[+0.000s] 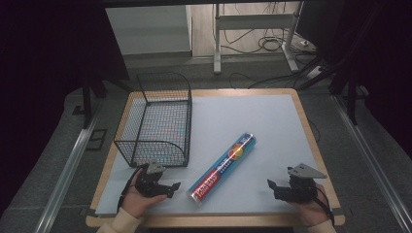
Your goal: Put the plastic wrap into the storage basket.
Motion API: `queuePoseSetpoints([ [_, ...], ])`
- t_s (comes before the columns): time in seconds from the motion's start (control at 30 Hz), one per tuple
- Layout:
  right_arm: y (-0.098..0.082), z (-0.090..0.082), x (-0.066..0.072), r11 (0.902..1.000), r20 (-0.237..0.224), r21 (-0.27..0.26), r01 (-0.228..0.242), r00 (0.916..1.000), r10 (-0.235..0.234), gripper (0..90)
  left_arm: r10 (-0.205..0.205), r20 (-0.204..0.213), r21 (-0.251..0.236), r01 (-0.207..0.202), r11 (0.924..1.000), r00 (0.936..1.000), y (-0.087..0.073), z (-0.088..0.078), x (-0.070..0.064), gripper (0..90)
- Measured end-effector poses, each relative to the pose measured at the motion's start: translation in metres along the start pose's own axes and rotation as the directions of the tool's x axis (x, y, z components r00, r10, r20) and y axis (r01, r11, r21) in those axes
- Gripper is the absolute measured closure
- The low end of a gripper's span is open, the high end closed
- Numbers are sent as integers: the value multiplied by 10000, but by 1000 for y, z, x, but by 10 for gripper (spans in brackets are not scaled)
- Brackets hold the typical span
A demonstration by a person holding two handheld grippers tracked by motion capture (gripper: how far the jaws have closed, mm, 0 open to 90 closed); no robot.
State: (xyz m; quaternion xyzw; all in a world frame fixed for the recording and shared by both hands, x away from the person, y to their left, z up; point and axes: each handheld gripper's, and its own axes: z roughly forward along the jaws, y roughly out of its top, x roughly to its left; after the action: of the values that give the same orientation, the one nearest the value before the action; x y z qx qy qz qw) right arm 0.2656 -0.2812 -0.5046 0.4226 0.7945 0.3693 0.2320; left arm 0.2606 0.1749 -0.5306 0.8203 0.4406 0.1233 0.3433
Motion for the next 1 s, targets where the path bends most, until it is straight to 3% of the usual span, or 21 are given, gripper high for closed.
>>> queuePoseSetpoints([
  [0.1,-1,0,-1,9994,216,130,315,9993,-318,136,-18,-13,-10,18,10000,10000,0,0,1,157],
  [0.3,0,-1,3,9989,284,249,395,9988,-402,134,52,-11,-57,-52,10000,10000,0,-5,-1,158],
  [1.0,-2,1,0,9988,208,389,301,9993,-310,132,138,157,-436,-131,9990,9998,12,-21,-11,158],
])
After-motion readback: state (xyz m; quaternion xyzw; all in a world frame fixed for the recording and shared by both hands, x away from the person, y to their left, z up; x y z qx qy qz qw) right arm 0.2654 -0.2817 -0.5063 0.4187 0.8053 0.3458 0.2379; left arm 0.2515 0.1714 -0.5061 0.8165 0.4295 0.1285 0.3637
